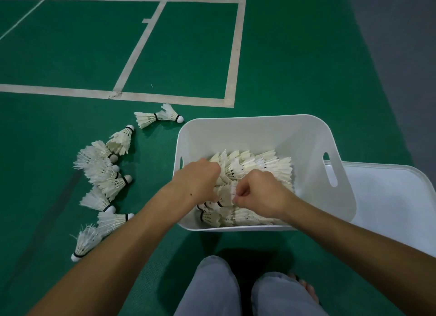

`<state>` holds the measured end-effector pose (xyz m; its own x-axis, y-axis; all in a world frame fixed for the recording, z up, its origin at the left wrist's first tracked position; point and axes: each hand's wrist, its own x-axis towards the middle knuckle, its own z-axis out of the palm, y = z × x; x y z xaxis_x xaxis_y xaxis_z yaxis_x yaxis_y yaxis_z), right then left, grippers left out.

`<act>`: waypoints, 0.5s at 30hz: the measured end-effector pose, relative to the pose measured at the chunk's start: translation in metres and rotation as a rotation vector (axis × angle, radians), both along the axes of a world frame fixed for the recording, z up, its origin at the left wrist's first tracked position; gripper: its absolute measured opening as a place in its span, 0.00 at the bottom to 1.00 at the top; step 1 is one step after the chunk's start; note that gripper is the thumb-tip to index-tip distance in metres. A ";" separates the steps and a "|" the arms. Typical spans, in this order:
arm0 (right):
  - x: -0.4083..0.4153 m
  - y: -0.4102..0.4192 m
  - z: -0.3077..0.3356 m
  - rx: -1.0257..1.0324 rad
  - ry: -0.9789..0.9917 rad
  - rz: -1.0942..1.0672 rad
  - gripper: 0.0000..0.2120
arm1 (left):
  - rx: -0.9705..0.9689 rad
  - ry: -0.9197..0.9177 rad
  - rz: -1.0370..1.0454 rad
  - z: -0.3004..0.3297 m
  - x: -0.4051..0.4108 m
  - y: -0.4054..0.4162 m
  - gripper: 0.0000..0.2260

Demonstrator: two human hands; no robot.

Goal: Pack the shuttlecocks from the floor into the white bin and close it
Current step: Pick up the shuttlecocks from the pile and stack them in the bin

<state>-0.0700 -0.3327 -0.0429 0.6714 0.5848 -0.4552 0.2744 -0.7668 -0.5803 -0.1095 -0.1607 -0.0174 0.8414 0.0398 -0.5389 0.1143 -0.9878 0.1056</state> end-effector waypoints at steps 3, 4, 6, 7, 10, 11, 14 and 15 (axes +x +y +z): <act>0.007 0.003 -0.002 0.015 0.177 -0.072 0.10 | -0.075 0.011 0.076 -0.007 -0.001 0.001 0.12; 0.006 0.005 -0.002 -0.001 0.216 -0.067 0.10 | -0.089 0.020 0.088 -0.008 -0.001 0.001 0.14; 0.004 0.008 -0.006 -0.017 0.267 -0.046 0.08 | -0.108 0.028 0.094 -0.006 -0.002 0.000 0.17; 0.003 0.008 -0.009 -0.008 0.300 -0.053 0.06 | -0.116 0.031 0.094 -0.003 -0.003 -0.001 0.18; 0.004 0.001 -0.008 0.055 0.395 -0.126 0.04 | -0.156 -0.021 0.102 0.005 -0.011 -0.002 0.22; 0.004 -0.002 -0.006 0.083 0.403 -0.145 0.05 | -0.172 -0.068 0.114 0.008 -0.016 -0.003 0.21; 0.000 -0.011 0.001 0.133 0.337 -0.192 0.13 | -0.271 -0.285 0.206 0.020 -0.039 0.000 0.15; -0.003 -0.015 0.003 0.137 0.278 -0.199 0.13 | -0.329 -0.369 0.245 0.023 -0.047 0.002 0.12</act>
